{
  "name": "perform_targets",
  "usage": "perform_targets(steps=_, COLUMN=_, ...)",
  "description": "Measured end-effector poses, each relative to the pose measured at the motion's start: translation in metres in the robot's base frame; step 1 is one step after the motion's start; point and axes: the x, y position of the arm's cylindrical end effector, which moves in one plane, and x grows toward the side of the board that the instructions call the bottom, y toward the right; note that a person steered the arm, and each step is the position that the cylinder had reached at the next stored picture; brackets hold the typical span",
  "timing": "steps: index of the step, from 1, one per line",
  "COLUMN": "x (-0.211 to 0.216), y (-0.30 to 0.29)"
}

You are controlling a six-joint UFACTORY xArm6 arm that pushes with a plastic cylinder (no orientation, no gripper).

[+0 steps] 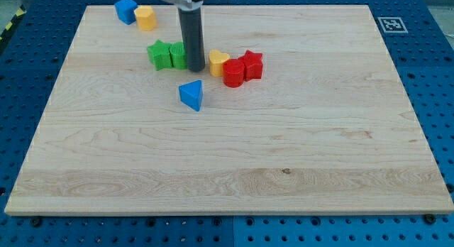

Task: Push the heart to the top left of the triangle

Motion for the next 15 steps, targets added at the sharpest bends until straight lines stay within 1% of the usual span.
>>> perform_targets(steps=1, x=-0.038, y=0.009)
perform_targets(steps=2, x=-0.046, y=0.050)
perform_targets(steps=3, x=-0.034, y=0.059)
perform_targets(steps=4, x=-0.011, y=0.040)
perform_targets(steps=5, x=0.011, y=0.009)
perform_targets(steps=6, x=0.036, y=-0.007)
perform_targets(steps=7, x=0.047, y=-0.011)
perform_targets(steps=8, x=0.022, y=-0.035)
perform_targets(steps=9, x=-0.002, y=-0.025)
perform_targets(steps=10, x=0.004, y=0.023)
perform_targets(steps=11, x=0.021, y=0.038)
perform_targets(steps=12, x=0.046, y=0.027)
perform_targets(steps=13, x=0.062, y=0.007)
perform_targets(steps=14, x=0.071, y=-0.007)
perform_targets(steps=15, x=0.073, y=-0.008)
